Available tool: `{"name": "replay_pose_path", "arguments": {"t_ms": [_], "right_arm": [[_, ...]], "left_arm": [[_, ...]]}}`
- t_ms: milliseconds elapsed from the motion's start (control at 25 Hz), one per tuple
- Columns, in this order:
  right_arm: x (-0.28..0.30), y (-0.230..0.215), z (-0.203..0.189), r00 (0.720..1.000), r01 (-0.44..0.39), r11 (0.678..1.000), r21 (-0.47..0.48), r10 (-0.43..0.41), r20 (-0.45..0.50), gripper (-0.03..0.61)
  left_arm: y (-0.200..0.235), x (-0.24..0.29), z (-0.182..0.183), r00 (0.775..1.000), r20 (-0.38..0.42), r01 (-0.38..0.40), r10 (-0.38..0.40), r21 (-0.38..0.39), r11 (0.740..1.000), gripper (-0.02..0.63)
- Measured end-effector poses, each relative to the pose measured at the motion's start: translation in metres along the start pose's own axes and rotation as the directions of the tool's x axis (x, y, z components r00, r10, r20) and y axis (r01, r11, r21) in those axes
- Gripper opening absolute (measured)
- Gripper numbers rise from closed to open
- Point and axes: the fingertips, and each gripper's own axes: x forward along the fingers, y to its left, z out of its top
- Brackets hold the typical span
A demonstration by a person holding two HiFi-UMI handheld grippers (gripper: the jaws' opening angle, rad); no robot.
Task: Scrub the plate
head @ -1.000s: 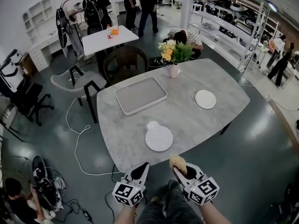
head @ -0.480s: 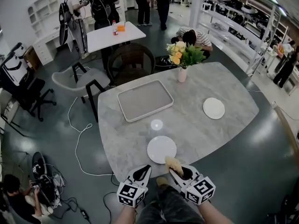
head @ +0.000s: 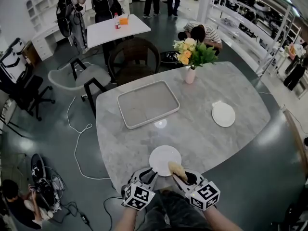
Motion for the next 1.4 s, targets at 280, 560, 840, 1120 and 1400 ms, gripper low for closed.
{"name": "replay_pose_path", "arguments": {"t_ms": [280, 560, 840, 1120, 1400], "right_arm": [[0.016, -0.011, -0.004, 0.998, -0.019, 1.000, -0.015, 0.018, -0.054, 0.080], [0.035, -0.024, -0.013, 0.993, -0.022, 0.998, -0.067, 0.013, -0.121, 0.080], [0.056, -0.020, -0.027, 0.970, -0.071, 0.955, -0.289, -0.001, -0.242, 0.080], [0.076, -0.021, -0.038, 0.935, -0.137, 0.789, -0.599, -0.097, -0.341, 0.081], [0.075, -0.003, -0.032, 0.940, -0.221, 0.745, -0.629, -0.010, -0.342, 0.160]], "left_arm": [[0.008, 0.015, -0.010, 0.990, -0.141, 0.035, -0.018, 0.122, 0.992, 0.106], [0.010, 0.025, -0.018, 0.966, -0.252, 0.095, -0.058, 0.137, 0.986, 0.104], [0.004, 0.029, -0.018, 0.960, -0.278, 0.095, -0.044, 0.174, 0.980, 0.012], [0.005, 0.030, -0.016, 0.960, -0.278, 0.086, -0.037, 0.165, 0.983, 0.012], [0.008, 0.030, -0.018, 0.961, -0.276, 0.072, -0.027, 0.154, 0.985, 0.012]]}}
